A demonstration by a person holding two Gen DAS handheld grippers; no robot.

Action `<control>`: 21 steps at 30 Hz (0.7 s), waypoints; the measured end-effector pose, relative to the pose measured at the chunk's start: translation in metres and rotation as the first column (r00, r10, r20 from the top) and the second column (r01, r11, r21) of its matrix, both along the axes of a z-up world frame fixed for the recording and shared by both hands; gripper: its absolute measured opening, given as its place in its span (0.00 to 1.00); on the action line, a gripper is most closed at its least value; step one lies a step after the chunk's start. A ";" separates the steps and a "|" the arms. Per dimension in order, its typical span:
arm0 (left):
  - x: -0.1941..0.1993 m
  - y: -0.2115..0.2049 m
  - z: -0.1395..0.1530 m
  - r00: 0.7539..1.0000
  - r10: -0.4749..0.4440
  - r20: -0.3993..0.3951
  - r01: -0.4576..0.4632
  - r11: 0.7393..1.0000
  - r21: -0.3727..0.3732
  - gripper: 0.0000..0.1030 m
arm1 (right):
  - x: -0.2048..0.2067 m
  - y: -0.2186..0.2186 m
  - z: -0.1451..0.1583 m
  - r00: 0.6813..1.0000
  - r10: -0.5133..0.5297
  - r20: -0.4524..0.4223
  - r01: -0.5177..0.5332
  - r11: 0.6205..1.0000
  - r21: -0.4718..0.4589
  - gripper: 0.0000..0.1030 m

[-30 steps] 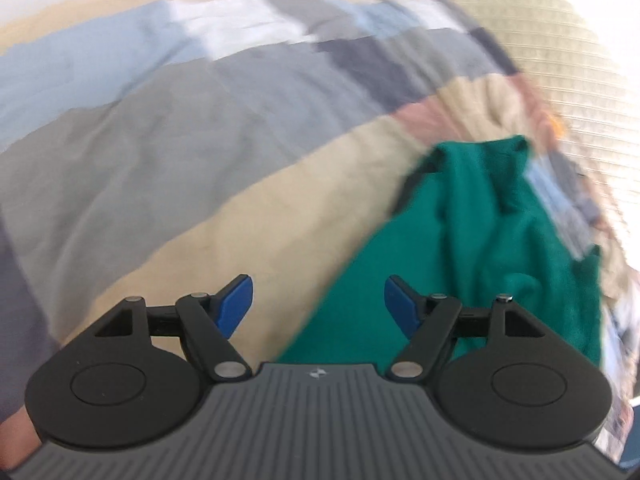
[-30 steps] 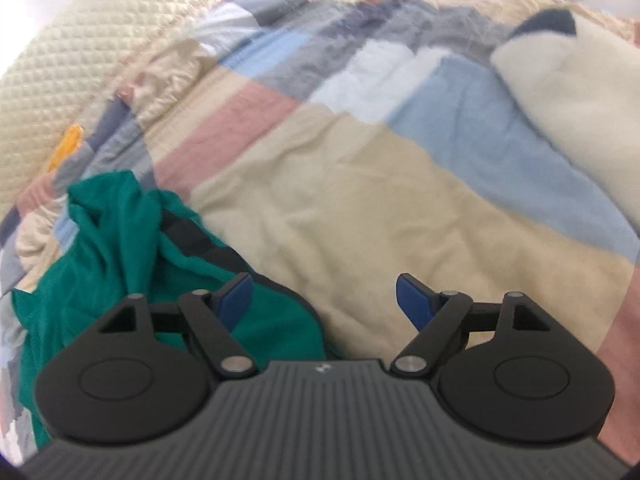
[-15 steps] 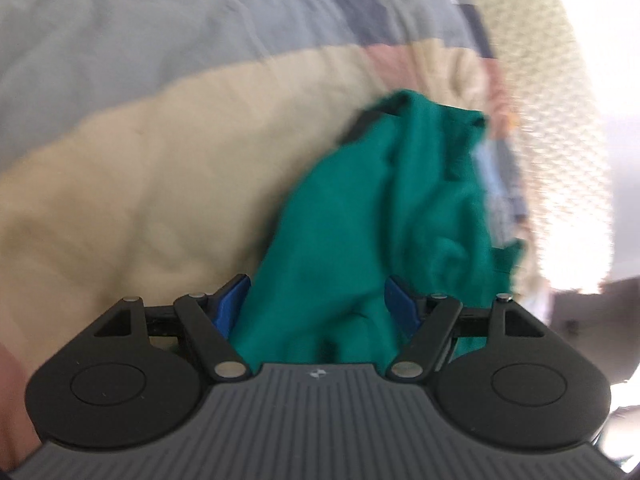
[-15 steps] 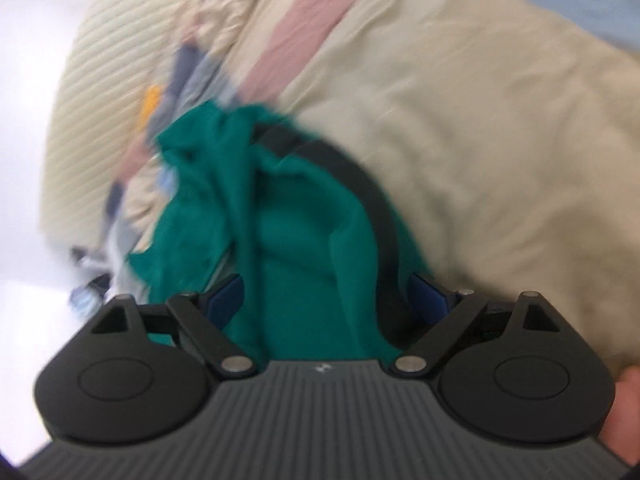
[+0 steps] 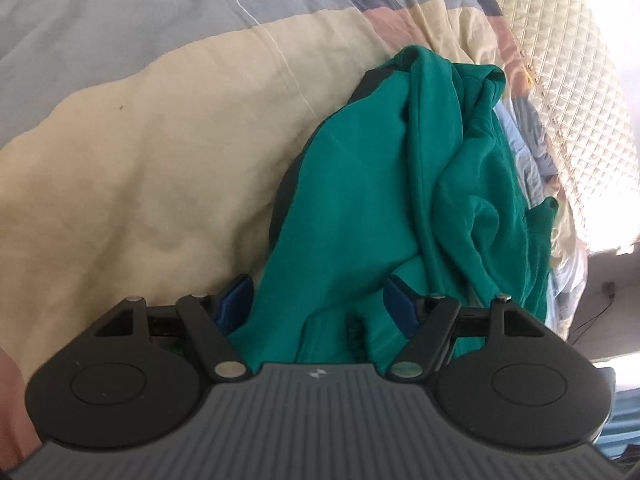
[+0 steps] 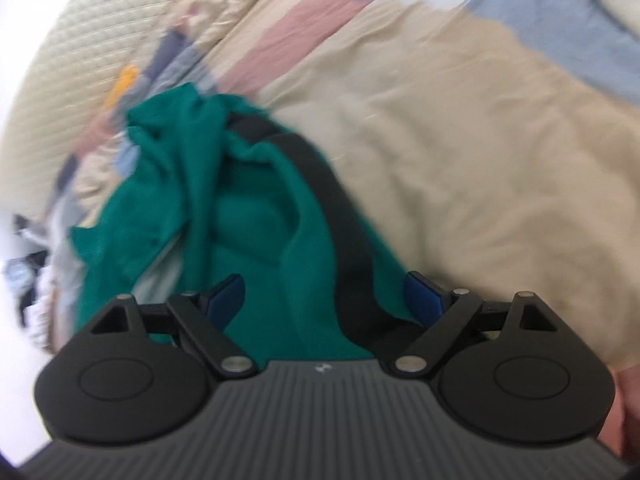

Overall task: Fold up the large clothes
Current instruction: 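Push the folded hoodie bundle together with both grippers along the bed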

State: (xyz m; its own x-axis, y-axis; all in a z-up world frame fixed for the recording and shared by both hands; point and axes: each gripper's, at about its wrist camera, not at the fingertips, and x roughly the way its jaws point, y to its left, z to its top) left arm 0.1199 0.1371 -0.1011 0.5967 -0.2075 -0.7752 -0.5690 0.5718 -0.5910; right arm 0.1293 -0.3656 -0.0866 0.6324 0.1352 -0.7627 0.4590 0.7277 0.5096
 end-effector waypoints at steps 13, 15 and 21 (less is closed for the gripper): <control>-0.007 -0.001 0.000 0.998 -0.056 -0.017 0.056 0.997 0.043 0.52 | 0.002 0.012 -0.002 0.991 0.121 0.053 -0.125 0.989 0.080 0.82; -0.005 -0.002 -0.001 0.998 -0.065 -0.020 0.066 0.996 0.052 0.52 | 0.003 0.017 -0.001 0.988 0.146 0.045 -0.148 0.987 0.056 0.75; -0.001 -0.007 -0.004 0.998 -0.064 -0.013 0.065 0.995 0.080 0.46 | 0.016 0.026 -0.011 0.990 0.126 -0.070 -0.131 0.989 -0.074 0.41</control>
State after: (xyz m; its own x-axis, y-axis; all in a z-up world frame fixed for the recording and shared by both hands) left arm 0.1186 0.1299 -0.1056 0.5759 -0.1819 -0.7970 -0.5352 0.6531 -0.5357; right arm 0.1448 -0.3393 -0.0971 0.5620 0.1506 -0.8133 0.3894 0.8193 0.4209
